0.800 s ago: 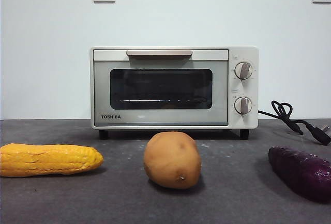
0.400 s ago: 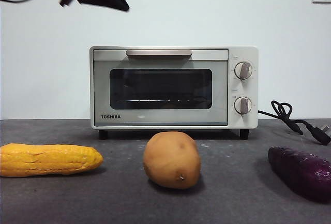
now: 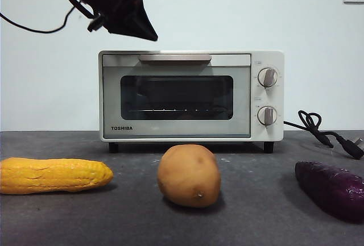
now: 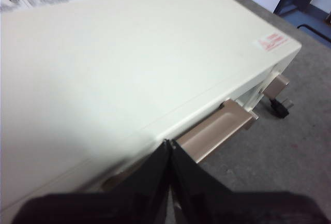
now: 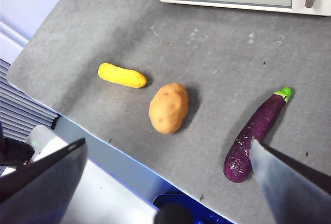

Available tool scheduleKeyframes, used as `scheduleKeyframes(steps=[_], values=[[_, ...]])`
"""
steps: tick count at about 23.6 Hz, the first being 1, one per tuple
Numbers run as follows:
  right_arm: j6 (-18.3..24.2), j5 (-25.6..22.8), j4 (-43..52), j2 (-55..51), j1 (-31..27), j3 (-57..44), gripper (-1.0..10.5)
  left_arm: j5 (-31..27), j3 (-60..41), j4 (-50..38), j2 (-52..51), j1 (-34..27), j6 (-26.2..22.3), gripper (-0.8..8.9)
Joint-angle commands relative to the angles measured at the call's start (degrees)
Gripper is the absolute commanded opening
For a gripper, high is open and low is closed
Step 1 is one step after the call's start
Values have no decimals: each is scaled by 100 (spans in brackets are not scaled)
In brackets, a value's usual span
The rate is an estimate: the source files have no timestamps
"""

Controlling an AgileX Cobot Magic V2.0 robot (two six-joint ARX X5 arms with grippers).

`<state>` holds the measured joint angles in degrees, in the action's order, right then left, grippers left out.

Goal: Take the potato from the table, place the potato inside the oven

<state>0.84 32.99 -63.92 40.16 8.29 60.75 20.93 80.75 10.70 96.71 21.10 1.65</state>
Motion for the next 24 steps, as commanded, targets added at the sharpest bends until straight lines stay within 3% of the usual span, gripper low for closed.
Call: scheduleKeyframes(steps=[1,13,24], values=[[-37,-4,0,-2,9,-4,661,-22,9,-125,162,44,-168,-8],[-39,-2,-59,-2,9,-4,661,-299,9,-66,426,140,-341,-8],[-39,-2,-107,-2,9,-4,660,-264,9,704,468,337,-640,-8]])
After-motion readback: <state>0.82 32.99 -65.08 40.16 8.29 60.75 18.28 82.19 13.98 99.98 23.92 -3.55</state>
